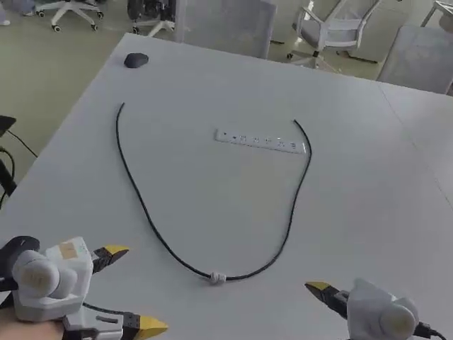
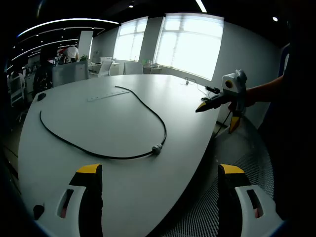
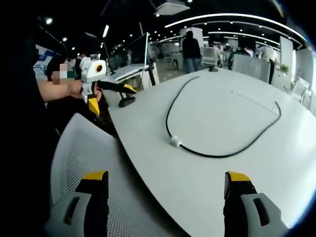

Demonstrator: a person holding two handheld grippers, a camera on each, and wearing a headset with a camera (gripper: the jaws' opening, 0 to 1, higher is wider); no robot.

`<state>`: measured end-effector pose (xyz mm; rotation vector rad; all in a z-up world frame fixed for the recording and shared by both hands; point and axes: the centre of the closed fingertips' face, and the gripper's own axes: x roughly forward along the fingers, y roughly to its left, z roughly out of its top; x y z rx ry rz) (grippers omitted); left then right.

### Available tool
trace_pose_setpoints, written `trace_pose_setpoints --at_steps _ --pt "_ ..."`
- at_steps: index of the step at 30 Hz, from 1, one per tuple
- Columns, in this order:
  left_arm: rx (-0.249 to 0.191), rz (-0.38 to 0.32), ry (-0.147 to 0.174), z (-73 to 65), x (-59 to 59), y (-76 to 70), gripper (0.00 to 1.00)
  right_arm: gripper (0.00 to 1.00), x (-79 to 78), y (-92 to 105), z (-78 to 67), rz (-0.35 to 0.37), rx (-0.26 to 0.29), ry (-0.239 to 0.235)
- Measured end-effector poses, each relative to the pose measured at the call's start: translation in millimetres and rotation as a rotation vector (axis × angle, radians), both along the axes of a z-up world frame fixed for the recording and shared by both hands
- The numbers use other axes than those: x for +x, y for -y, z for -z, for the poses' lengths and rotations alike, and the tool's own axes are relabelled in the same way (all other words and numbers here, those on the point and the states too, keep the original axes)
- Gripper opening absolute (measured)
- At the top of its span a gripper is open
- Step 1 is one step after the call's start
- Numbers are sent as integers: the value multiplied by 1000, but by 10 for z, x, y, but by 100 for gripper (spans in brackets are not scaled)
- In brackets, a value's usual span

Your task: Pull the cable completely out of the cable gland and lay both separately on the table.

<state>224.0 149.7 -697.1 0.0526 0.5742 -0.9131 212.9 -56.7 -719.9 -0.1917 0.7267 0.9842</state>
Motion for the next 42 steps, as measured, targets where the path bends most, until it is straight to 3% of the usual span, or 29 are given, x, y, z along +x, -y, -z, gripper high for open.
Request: trace_pose_setpoints --at_steps 10,16,22,42 --pt "-3 -7 1 0 14 -7 96 99 6 31 12 -13 -22 -4" --pt "-17 -35 1 -44 29 -36 97 99 135 4 -42 -1 6 5" --pt "6 -36 -7 -9 26 -87 97 99 174 -74 -67 -23 25 0" --pt "21 -47 -20 -15 -41 -16 97 94 396 -135 -117 -111 -21 35"
